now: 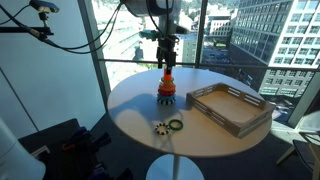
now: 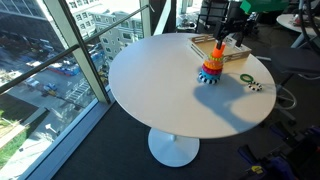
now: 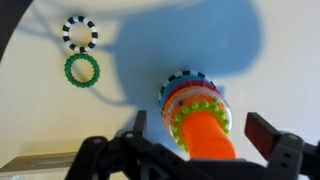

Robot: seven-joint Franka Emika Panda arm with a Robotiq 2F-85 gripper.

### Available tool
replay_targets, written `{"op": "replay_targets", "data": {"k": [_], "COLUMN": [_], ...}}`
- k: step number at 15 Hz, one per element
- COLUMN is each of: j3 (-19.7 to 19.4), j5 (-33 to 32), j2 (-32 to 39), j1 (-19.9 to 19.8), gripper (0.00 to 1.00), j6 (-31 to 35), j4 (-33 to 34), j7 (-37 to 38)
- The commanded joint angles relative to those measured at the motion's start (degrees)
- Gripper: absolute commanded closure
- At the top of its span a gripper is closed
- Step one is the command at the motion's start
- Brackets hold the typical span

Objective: Pick up the light green ring and put it on the rings stacking stand

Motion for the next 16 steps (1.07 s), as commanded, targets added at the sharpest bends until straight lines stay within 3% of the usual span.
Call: {"op": "replay_targets", "data": {"k": [1, 16], "j3": [-0.3, -0.8], "j5": [-1.9, -5.1], "j2": [-3.2, -20.1], "j1": [-0.2, -3.1], "gripper": [0.00, 0.00], "j6": [-2.7, -9.2], "j4": [-1.9, -13.0], "j7": [-0.7, -6.6]}}
